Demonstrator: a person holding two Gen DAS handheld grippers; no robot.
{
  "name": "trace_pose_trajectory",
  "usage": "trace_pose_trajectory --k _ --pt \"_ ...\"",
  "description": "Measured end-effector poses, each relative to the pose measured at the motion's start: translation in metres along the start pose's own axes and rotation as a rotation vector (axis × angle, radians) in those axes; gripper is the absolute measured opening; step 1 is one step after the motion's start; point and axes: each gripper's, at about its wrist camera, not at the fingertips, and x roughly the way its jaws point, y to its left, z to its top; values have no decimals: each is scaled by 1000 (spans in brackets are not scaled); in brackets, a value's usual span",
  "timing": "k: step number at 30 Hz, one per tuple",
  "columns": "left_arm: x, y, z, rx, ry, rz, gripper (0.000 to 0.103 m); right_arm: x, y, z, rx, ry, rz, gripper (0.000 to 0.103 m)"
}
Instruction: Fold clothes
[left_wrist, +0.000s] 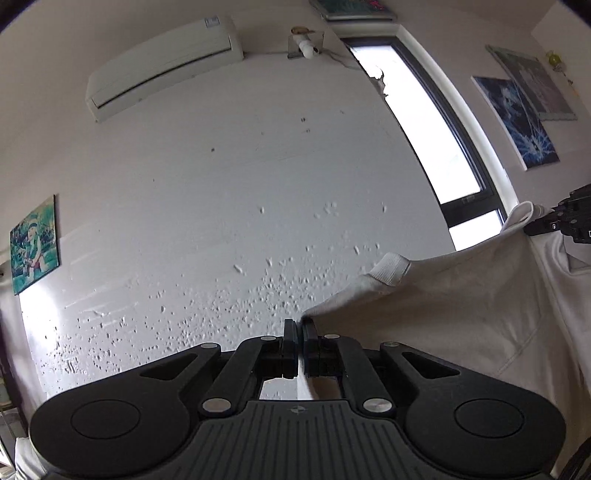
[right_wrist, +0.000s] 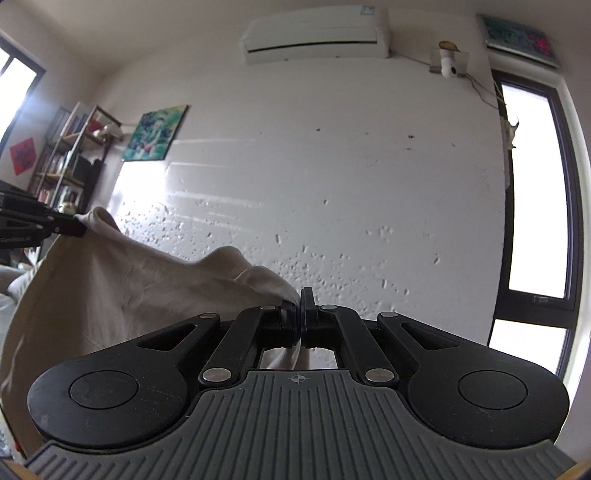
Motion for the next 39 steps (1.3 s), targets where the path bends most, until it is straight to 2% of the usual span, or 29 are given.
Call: trace_pose_trajectory --k 4,6,8,10,13,14,15,17,19,20,23,25,27,30,33,35,36,39 --pt "84 -8 -62 -4 230 -46 5 91 -2 -58 47 268 42 1" --pt "138 -10 -97 -57 353 -61 4 143 0 -97 79 400 55 1" --pt "172 -6 -109 -101 383 -37 4 186 6 -125 53 450 19 1" --pt "180 4 -89 -129 286 12 4 206 9 -121 -2 383 -44 1" --pt "160 11 -35 -68 57 85 4 195 6 -72 -65 145 -144 1" --pt "152 9 -26 -32 3 99 4 186 6 -55 -84 75 -173 1" --pt "145 2 -32 -6 9 83 4 175 5 -43 -96 28 -190 1" --pt "133 -11 -47 43 24 51 4 157 2 -41 -97 19 -187 1" --pt "121 -25 -61 93 39 19 4 144 4 -62 -88 99 -150 1" --pt "120 -36 -80 118 92 -5 4 141 6 -82 -80 165 -122 2" --pt "123 -71 -158 97 348 -112 4 138 17 -155 -37 412 -22 2" --pt "130 -96 -225 57 554 -143 3 136 25 -217 11 593 20 1" --pt "126 -113 -272 49 685 -121 2 137 40 -279 50 740 44 1" --pt "119 -139 -343 37 879 -87 1 131 66 -354 75 910 52 0" --pt "97 -142 -360 -40 935 -82 1 111 81 -394 125 985 64 0" --pt "85 -144 -363 -66 947 -83 1 97 81 -406 175 1013 67 0" --pt "81 -142 -363 -115 951 -81 3 90 78 -409 209 1027 67 0" --pt "83 -131 -362 -290 938 -37 20 79 64 -416 417 1052 68 5"
